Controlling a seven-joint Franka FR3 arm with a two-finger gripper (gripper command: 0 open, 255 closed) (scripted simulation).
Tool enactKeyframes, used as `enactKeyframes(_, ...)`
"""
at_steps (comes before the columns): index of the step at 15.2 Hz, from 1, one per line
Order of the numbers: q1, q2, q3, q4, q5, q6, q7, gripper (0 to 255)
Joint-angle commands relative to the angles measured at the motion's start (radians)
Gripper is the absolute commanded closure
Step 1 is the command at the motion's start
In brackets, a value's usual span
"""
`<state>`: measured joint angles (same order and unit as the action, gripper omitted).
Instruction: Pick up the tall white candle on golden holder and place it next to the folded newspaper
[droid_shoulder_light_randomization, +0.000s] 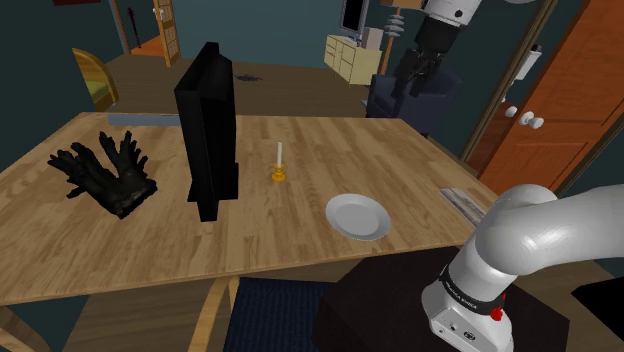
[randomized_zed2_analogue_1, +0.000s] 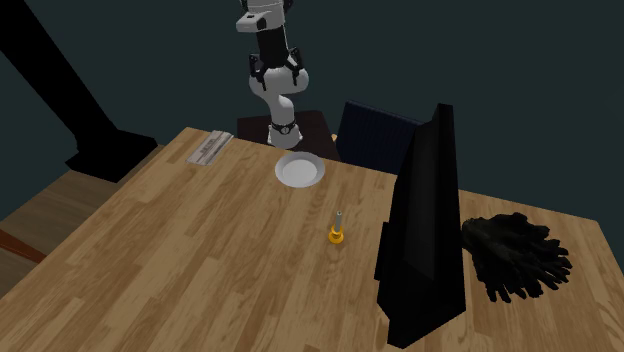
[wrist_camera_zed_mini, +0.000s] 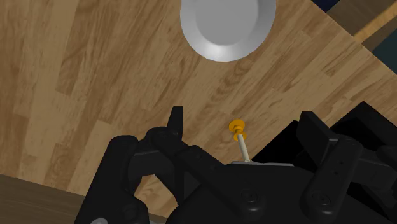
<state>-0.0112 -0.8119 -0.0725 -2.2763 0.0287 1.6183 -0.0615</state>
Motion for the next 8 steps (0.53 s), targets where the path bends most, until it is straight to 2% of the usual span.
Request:
enactKeyframes(1,0.0,0.0,0.0,0.0,0.0,0.0,0.0,0)
enactKeyframes(8,0.028,0.093,0.024,-0.143,0.017,0.297,-0.012,0)
